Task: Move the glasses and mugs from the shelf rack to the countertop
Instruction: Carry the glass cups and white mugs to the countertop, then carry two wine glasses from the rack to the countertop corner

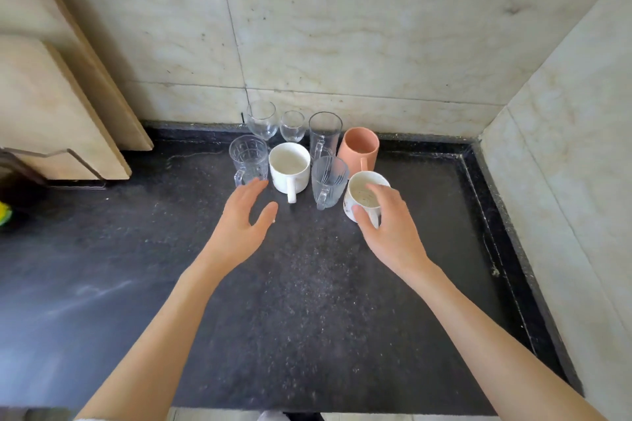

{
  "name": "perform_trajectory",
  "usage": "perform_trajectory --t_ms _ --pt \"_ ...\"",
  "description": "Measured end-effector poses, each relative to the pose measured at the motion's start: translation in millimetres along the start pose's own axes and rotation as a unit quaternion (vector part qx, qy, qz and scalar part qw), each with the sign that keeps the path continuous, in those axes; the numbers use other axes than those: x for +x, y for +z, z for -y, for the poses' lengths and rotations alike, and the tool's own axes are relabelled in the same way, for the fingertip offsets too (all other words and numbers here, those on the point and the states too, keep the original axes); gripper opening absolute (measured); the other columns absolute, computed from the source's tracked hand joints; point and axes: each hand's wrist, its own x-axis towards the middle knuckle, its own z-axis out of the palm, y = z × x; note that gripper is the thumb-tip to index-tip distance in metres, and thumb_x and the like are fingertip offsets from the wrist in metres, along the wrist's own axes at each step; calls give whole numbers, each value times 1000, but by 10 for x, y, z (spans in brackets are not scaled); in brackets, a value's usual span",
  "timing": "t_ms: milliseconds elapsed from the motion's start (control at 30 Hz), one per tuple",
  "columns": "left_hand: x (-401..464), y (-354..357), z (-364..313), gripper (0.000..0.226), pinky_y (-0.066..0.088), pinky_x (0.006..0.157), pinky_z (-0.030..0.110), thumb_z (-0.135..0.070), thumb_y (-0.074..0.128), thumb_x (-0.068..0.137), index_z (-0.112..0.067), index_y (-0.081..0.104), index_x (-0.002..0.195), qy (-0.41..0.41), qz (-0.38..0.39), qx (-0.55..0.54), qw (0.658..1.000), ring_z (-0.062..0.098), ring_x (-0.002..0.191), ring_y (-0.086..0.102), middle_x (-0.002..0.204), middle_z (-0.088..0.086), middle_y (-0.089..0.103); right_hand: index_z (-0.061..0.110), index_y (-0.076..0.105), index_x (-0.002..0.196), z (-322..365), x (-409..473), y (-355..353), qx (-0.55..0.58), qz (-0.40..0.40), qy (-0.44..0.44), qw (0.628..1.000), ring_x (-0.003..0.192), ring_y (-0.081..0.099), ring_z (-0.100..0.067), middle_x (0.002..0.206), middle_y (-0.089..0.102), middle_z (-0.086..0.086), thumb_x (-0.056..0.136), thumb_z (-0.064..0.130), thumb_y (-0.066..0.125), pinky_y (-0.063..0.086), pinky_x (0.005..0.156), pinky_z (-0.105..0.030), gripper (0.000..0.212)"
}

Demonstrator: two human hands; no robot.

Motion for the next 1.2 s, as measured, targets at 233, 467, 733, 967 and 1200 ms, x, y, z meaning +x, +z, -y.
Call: perform_trajectory --t_ms 233,467,733,967,1200 --pt "-757 -978 83 56 0 117 46 -30 44 94 -33 21 145 26 -116 124 985 17 145 -4 156 -8 13 21 37 139 1301 -204 204 -116 54 -233 964 139 26 -21 150 34 -2 88 43 48 19 113 -40 56" --pt "-2466 -1825 613 57 -8 114 41 -31 38 94 -41 13 144 -69 -240 198 948 14 144 -12 156 -13 6 33 17 145 2318 -1094 885 -129 150 -357 913 146 4 -15 158 12 4 91 51 35 4 117 -48 60" --pt "-5014 -2312 976 53 -8 115 42 -40 32 94 -43 13 143 -223 -361 244 872 16 143 -12 157 -11 6 35 17 145 3372 -2968 1662 -79 241 -509 822 146 3 -16 158 12 4 89 54 35 2 117 -50 62" --pt "-7031 -2501 1139 52 -6 114 46 -37 35 95 -39 18 144 -364 -448 238 781 20 144 -9 158 -5 8 32 26 143 4305 -4629 2175 -29 286 -636 716 144 13 -19 155 22 1 86 55 36 7 116 -52 62" --pt "-8578 -2699 1455 52 -6 113 48 -40 33 94 -39 18 143 -453 -515 222 693 20 144 -9 158 -5 10 32 26 143 5141 -6015 2756 6 326 -722 611 144 14 -22 155 24 0 87 54 40 11 116 -54 61"
